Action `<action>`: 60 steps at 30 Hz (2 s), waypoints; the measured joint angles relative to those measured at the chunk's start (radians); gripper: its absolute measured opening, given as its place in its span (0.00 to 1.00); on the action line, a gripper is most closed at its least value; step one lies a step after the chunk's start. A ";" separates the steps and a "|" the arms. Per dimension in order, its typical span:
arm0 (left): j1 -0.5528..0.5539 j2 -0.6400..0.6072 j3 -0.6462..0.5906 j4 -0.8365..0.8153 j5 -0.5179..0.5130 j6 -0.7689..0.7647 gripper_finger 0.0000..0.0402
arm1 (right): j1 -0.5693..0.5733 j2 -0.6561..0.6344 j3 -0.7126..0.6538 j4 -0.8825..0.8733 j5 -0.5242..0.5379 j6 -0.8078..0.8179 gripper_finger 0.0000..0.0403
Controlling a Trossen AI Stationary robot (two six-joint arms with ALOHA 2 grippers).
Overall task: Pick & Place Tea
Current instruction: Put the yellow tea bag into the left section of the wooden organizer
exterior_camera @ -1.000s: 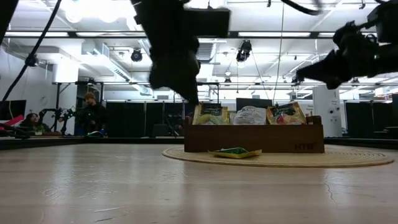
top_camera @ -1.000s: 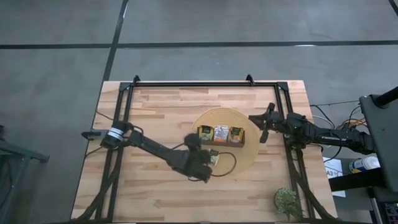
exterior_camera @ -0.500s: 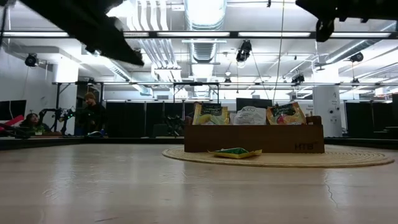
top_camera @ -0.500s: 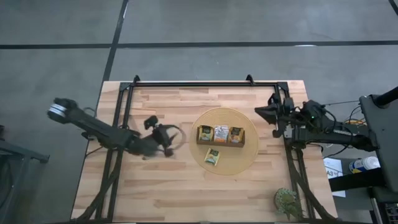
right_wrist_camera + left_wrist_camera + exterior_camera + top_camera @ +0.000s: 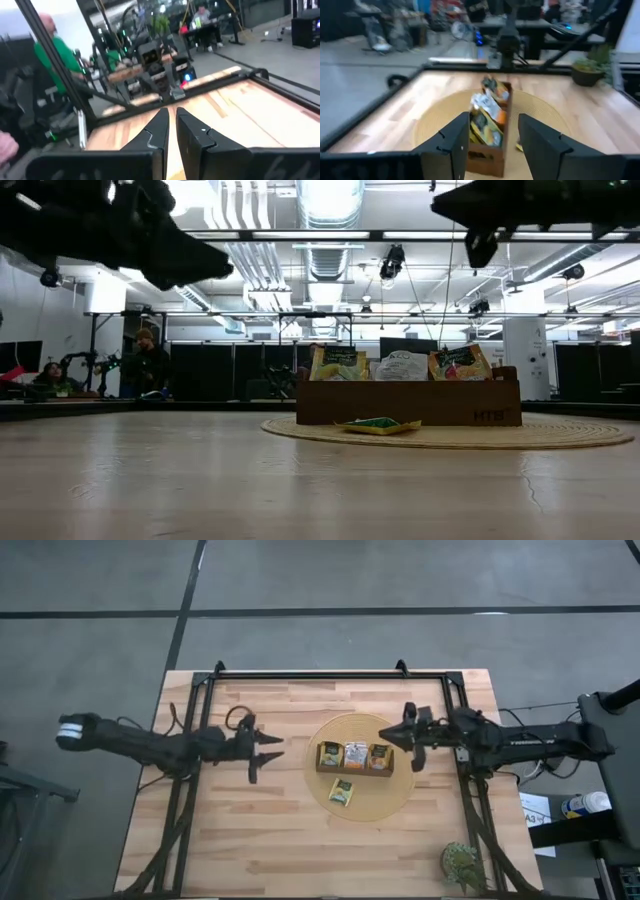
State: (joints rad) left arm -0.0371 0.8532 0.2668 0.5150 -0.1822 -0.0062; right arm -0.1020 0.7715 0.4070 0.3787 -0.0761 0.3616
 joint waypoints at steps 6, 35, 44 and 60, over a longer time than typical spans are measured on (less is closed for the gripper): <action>0.178 -0.002 -0.006 -0.105 0.144 -0.070 0.41 | 0.000 0.152 0.085 -0.065 -0.034 -0.029 0.08; 0.170 -0.677 -0.258 -0.345 -0.106 -0.123 0.41 | 0.302 0.628 0.446 -0.589 -0.082 -0.093 0.08; 0.169 -0.731 -0.258 -0.429 -0.105 -0.191 0.41 | 0.308 0.807 0.635 -0.677 -0.081 -0.252 0.08; 0.169 -0.716 -0.258 -0.445 -0.107 -0.202 0.41 | 0.318 1.112 0.923 -1.045 -0.081 -0.339 0.32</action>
State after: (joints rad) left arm 0.1322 0.1368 0.0086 0.0700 -0.2890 -0.2081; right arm 0.2161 1.8834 1.3305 -0.6659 -0.1574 0.0227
